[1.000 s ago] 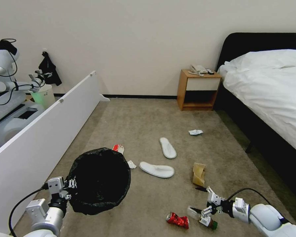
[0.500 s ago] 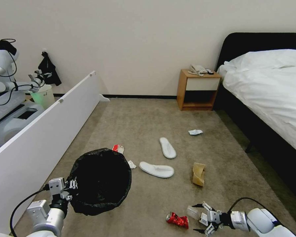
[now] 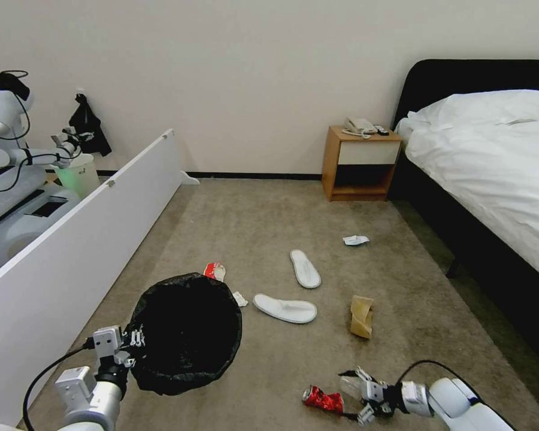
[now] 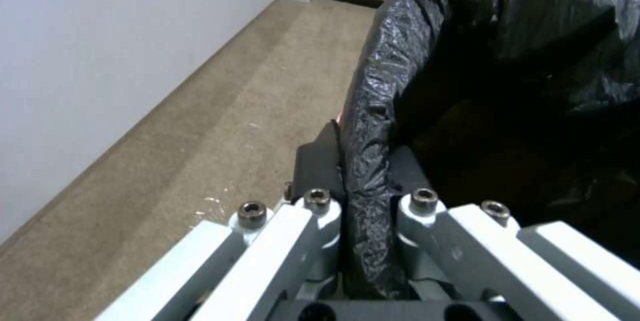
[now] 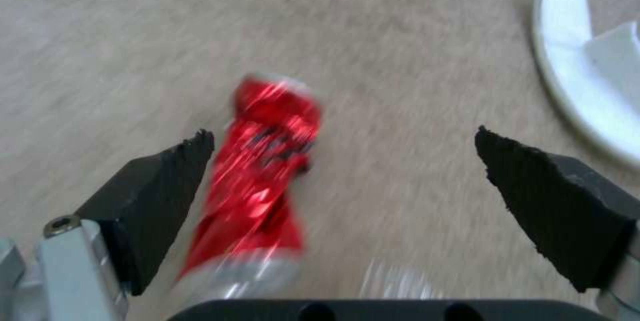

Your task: Pick up the trash bin, then pick up the garbage from the floor and place it into the trash bin.

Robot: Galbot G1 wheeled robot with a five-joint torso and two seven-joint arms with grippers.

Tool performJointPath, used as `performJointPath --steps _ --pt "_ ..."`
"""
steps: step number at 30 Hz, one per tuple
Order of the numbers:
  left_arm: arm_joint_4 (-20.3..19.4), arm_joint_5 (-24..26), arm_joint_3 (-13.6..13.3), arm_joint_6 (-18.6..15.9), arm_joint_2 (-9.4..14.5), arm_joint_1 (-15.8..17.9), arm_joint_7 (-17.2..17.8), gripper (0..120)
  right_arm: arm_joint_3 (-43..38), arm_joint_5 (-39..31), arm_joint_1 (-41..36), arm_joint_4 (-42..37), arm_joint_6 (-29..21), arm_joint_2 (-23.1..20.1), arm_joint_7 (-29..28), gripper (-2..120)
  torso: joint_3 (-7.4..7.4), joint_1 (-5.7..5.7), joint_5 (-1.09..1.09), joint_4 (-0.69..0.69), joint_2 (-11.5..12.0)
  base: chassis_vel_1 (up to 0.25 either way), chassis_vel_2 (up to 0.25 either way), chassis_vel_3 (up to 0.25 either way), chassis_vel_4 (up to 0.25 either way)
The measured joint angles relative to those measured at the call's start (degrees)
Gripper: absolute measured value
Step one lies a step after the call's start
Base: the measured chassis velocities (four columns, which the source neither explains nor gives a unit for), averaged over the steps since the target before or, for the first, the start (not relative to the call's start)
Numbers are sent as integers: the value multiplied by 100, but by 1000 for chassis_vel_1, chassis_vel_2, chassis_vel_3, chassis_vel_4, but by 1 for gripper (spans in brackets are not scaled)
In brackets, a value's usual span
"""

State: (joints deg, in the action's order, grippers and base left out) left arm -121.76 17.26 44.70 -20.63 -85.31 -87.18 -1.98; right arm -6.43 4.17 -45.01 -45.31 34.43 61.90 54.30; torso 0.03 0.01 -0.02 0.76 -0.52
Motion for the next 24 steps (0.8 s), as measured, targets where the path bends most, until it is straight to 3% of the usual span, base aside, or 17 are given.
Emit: performJointPath --steps 3,11,24 --pt "15 -1 1 11 -5 9 -2 4 40 10 324 349 41 286 -21 100 0 0 0 -4 0 0 0 0 0" --pt "64 -2 -3 18 -14 34 -3 4 173 -47 552 691 41 554 -103 100 0 0 1 0 0 0 0 0 0" --pt "68 -13 18 26 -8 40 -4 4 269 -32 426 661 15 626 -108 100 -1 0 1 0 0 0 0 0 0"
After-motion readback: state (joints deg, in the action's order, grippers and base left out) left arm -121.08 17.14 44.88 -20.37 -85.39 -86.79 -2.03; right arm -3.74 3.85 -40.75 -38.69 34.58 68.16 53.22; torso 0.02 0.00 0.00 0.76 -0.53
